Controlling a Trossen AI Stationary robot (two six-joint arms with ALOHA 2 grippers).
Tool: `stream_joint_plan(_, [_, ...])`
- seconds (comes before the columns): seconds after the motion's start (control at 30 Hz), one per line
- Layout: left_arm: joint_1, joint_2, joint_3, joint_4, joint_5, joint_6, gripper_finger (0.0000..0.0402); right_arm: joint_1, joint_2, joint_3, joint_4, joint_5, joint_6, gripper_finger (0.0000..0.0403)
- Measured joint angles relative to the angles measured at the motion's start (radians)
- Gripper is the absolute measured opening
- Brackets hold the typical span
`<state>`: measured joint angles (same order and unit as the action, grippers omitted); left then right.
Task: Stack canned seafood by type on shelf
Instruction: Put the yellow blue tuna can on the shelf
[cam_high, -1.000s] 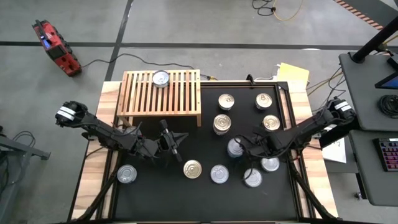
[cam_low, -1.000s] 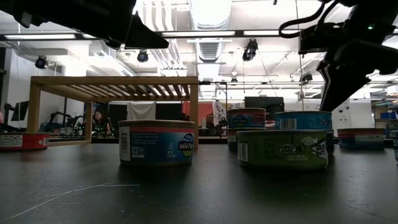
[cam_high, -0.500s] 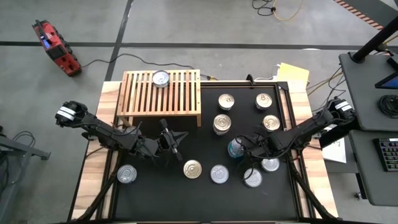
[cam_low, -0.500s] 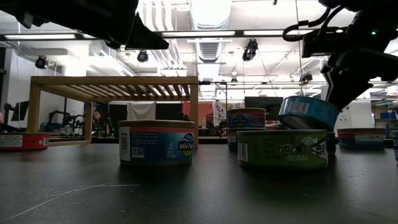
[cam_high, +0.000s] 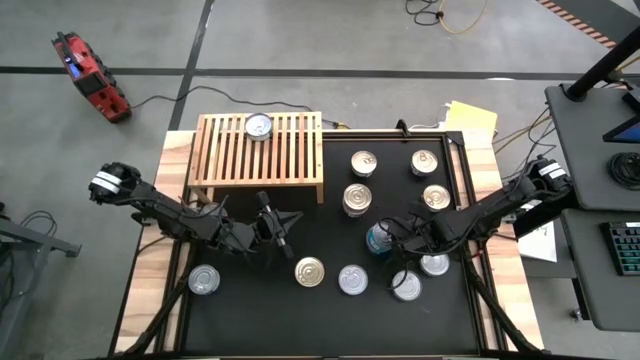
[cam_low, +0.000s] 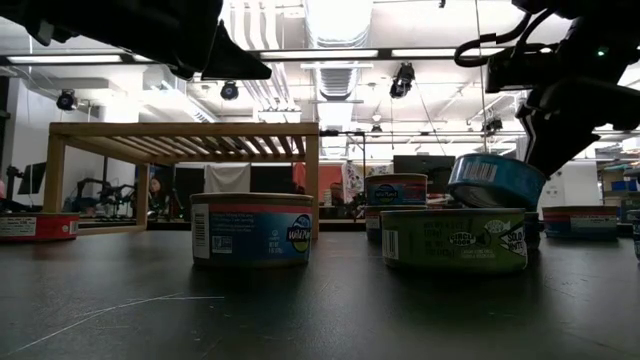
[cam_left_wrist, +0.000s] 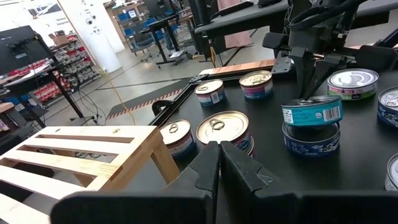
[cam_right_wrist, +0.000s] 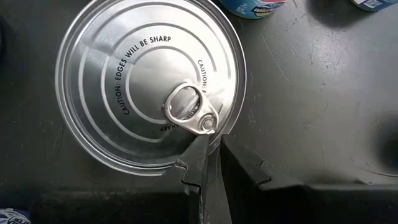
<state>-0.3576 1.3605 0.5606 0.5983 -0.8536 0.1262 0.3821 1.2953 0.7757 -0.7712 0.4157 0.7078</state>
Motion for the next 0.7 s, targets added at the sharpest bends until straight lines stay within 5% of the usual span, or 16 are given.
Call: stream_joint_plan(0.7, [0.0, -0.001, 0.0, -0.001, 0.0, 0.0, 0.0, 0.0, 0.001, -0.004, 0.002, -0.004, 0.012, 0.0033])
